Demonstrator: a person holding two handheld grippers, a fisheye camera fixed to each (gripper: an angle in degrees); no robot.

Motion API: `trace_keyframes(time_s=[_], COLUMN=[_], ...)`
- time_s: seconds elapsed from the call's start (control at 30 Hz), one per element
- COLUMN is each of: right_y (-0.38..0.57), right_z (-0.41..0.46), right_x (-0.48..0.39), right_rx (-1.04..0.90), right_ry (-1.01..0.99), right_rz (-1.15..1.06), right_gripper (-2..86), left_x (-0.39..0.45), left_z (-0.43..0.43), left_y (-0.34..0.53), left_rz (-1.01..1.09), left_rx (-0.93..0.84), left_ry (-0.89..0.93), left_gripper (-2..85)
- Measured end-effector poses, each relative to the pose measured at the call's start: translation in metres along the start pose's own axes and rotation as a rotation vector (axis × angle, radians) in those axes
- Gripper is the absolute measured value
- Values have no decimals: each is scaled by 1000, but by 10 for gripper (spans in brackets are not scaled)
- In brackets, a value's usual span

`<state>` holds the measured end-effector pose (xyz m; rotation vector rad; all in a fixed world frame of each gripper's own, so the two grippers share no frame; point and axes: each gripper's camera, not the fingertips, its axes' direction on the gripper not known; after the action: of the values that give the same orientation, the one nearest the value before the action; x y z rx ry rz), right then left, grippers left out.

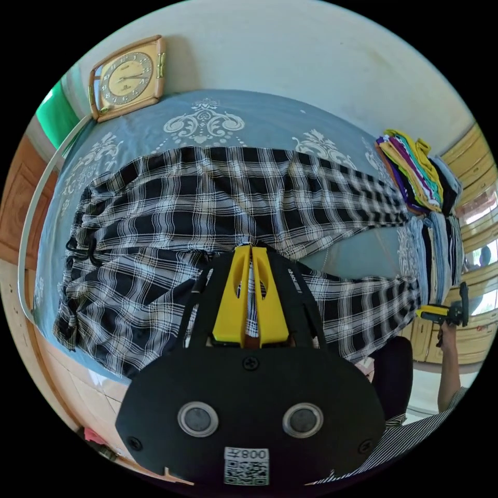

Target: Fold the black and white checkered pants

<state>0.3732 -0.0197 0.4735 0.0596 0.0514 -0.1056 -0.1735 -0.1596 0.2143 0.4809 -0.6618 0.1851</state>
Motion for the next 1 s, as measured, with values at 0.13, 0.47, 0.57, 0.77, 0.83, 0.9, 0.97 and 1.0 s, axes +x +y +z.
trace_keyframes(time_s=[0.13,0.47,0.57,0.77,0.83,0.9,0.97,1.0], right_y=[9,17,-2,-19,-13,-7,1,4], right_z=[6,-39,-34,-13,-15,-22,-34,-42], right_x=[19,48,46,50,54,57,62,68], right_rx=[-42,185,179,103,104,123,161,195], right_ry=[-65,-83,-64,-48,-78,-45,-18,-34], right_rz=[23,78,44,56,41,37,46,57], right_gripper=[67,80,82,78,50,27,17,15], left_x=[-4,19,56,89,90,89,89,89], left_z=[20,13,36,84,88,85,80,79], left_y=[0,24,31,36,35,34,32,31], left_rz=[-34,51,198,293,289,288,291,294], left_rx=[-48,87,2,-134,-138,-107,-69,-50], left_ry=[10,191,217,145,151,167,196,193], left_gripper=[17,63,65,36,17,12,9,9])
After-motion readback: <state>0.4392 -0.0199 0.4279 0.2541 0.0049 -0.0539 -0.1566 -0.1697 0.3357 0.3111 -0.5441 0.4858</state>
